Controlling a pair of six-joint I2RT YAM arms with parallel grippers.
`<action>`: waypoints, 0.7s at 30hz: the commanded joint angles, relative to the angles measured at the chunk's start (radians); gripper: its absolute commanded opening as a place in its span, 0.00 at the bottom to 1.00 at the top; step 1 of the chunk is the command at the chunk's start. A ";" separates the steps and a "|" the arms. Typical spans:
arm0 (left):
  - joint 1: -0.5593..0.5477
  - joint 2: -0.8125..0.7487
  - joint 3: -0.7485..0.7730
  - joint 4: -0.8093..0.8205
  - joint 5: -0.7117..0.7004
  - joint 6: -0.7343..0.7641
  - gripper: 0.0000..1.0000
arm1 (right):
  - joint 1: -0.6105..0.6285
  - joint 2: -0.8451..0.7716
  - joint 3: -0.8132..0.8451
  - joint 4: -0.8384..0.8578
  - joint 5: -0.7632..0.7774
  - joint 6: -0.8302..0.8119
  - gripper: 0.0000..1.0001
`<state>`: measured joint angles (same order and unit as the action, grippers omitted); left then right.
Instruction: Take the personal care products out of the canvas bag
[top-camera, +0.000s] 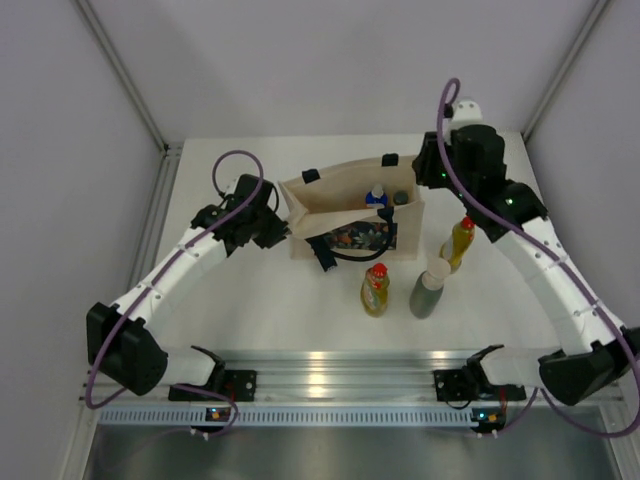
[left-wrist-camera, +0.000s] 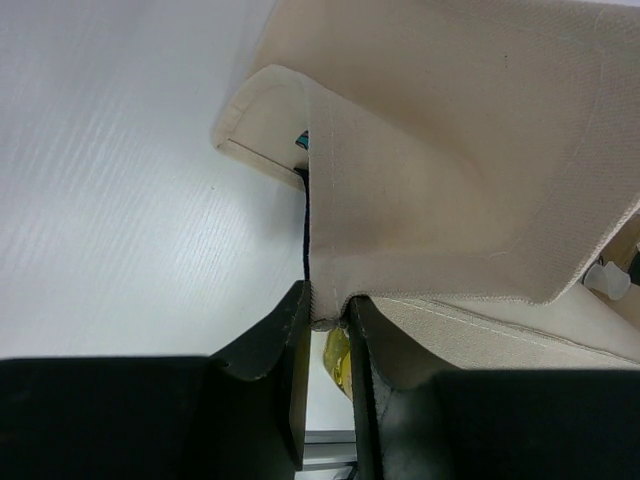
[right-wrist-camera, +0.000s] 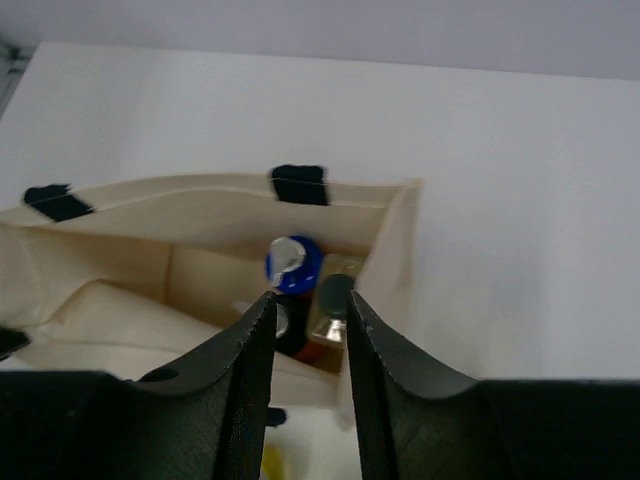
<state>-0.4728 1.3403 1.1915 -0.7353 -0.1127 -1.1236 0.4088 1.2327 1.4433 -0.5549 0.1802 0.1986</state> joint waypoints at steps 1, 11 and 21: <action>-0.010 -0.001 0.033 -0.007 -0.035 0.025 0.00 | 0.148 0.109 0.101 -0.086 -0.054 0.056 0.32; -0.013 -0.007 -0.009 -0.009 -0.013 0.001 0.00 | 0.272 0.191 -0.029 -0.105 -0.041 0.127 0.33; -0.012 -0.007 -0.012 -0.010 0.007 -0.010 0.00 | 0.260 0.261 0.009 -0.171 0.028 0.085 0.38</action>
<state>-0.4816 1.3403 1.1893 -0.7357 -0.1196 -1.1240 0.6777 1.4670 1.3960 -0.6556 0.1455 0.2989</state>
